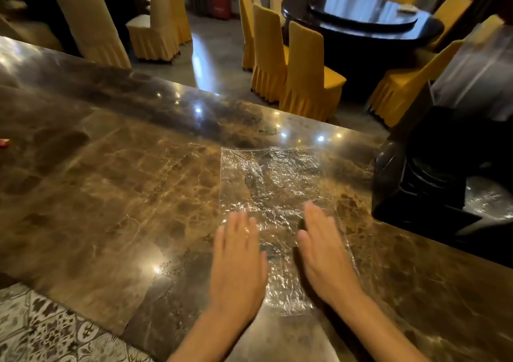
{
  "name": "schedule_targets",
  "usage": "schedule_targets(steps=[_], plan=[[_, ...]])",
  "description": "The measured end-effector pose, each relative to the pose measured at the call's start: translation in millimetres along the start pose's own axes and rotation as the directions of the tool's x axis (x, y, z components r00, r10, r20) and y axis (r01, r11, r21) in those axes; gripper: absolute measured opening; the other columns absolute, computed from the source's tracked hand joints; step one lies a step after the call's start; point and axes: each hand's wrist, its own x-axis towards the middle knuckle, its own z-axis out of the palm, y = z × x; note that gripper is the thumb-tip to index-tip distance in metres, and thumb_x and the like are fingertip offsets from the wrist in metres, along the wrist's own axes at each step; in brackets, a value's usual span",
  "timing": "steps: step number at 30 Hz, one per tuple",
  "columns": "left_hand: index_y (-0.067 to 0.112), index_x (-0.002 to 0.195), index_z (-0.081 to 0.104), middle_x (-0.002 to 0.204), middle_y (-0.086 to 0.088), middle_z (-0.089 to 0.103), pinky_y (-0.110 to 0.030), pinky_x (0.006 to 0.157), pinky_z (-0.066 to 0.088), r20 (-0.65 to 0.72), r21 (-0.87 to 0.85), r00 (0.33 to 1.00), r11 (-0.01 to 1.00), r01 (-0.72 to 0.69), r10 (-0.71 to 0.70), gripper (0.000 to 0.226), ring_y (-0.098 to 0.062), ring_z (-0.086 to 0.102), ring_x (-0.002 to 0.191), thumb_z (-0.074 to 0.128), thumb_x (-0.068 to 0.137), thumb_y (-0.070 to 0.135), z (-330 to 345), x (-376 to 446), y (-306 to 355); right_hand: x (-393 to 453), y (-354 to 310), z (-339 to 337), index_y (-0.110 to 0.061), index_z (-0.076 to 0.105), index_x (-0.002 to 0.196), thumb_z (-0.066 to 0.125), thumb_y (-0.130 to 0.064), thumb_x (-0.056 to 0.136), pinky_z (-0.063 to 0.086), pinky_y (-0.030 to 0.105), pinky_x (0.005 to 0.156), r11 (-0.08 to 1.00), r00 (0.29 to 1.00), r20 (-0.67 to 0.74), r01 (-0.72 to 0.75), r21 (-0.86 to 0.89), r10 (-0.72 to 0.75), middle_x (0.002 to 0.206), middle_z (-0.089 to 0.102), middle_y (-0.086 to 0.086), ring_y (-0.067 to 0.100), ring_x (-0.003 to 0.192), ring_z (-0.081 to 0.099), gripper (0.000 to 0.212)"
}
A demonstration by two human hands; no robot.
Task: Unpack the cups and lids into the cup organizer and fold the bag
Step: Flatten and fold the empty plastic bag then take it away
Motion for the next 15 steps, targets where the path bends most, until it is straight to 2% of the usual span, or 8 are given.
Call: schedule_targets(steps=[2, 3, 5, 7, 9, 12, 15], plan=[[0.012, 0.160, 0.007, 0.169, -0.011, 0.005, -0.045, 0.126, 0.009, -0.009, -0.078, 0.979, 0.976, -0.203, 0.203, 0.063, -0.026, 0.000, 0.156, 0.033, 0.106, 0.029, 4.8, 19.2, 18.8, 16.4, -19.4, 9.7, -0.032, 0.004, 0.158, 0.015, -0.052, 0.106, 0.000, 0.028, 0.124, 0.976, 0.987, 0.096, 0.111, 0.187, -0.131, 0.166, -0.001, -0.016, -0.006, 0.150, -0.004, 0.057], [0.014, 0.161, 0.001, 0.170, -0.008, -0.001, -0.043, 0.126, 0.008, 0.028, -0.071, 0.966, 0.964, -0.254, 0.257, 0.064, -0.022, -0.006, 0.156, 0.032, 0.106, 0.029, 5.6, 26.6, 22.5, 23.4, -23.7, 13.2, -0.031, 0.004, 0.159, 0.017, -0.053, 0.106, 0.001, 0.029, 0.125, 0.966, 0.977, 0.135, 0.131, 0.221, -0.164, 0.167, 0.001, -0.015, -0.006, 0.150, -0.003, 0.059], [0.016, 0.159, -0.011, 0.169, -0.007, -0.013, -0.043, 0.126, 0.002, 0.089, 0.021, 0.958, 0.961, -0.274, 0.271, 0.065, -0.022, -0.016, 0.155, 0.024, 0.107, 0.034, 8.1, 34.7, 17.4, 32.3, -21.1, 17.6, -0.030, 0.008, 0.160, 0.014, -0.057, 0.105, 0.005, 0.036, 0.126, 0.978, 0.964, 0.178, 0.183, 0.097, -0.198, 0.168, 0.008, -0.011, 0.000, 0.152, 0.005, 0.062], [0.015, 0.158, -0.015, 0.168, -0.005, -0.015, -0.045, 0.125, -0.003, 0.120, 0.101, 0.970, 0.969, -0.226, 0.213, 0.065, -0.022, -0.017, 0.154, 0.013, 0.105, 0.042, 14.0, 35.5, 4.7, 33.5, -5.8, 18.5, -0.029, 0.005, 0.160, 0.002, -0.062, 0.102, 0.001, 0.039, 0.126, 0.959, 0.957, 0.213, 0.233, -0.161, -0.197, 0.168, 0.001, -0.011, 0.008, 0.154, 0.000, 0.067], [0.013, 0.157, -0.014, 0.167, -0.005, -0.016, -0.046, 0.125, -0.005, 0.129, 0.135, 0.984, 0.981, -0.139, 0.121, 0.066, -0.023, -0.019, 0.153, 0.002, 0.103, 0.048, 18.5, 32.0, -7.1, 27.9, 14.8, 15.3, -0.028, -0.008, 0.158, -0.010, -0.064, 0.098, -0.006, 0.039, 0.124, 0.919, 0.967, 0.226, 0.194, -0.342, -0.120, 0.164, -0.017, -0.012, 0.009, 0.152, -0.017, 0.070], [0.013, 0.155, -0.019, 0.165, -0.008, -0.024, -0.048, 0.125, -0.005, 0.152, 0.159, 0.988, 0.987, -0.007, -0.017, 0.071, -0.026, -0.026, 0.150, -0.011, 0.097, 0.052, 21.2, 27.8, -24.5, 25.4, 40.3, -0.1, -0.024, -0.019, 0.155, -0.019, -0.062, 0.093, -0.007, 0.042, 0.124, 0.885, 0.980, 0.189, 0.034, -0.463, 0.061, 0.163, -0.025, -0.006, 0.012, 0.149, -0.025, 0.072], [0.011, 0.156, -0.017, 0.163, -0.014, -0.025, -0.050, 0.125, -0.005, 0.159, 0.169, 0.962, 0.966, 0.194, -0.221, 0.075, -0.030, -0.022, 0.152, -0.006, 0.098, 0.057, 10.7, 29.3, -34.3, 29.2, 43.7, -11.7, -0.015, -0.015, 0.156, -0.017, -0.058, 0.091, -0.006, 0.045, 0.124, 0.854, 0.964, 0.088, -0.179, -0.488, 0.252, 0.165, -0.020, 0.004, 0.019, 0.152, -0.018, 0.077]])
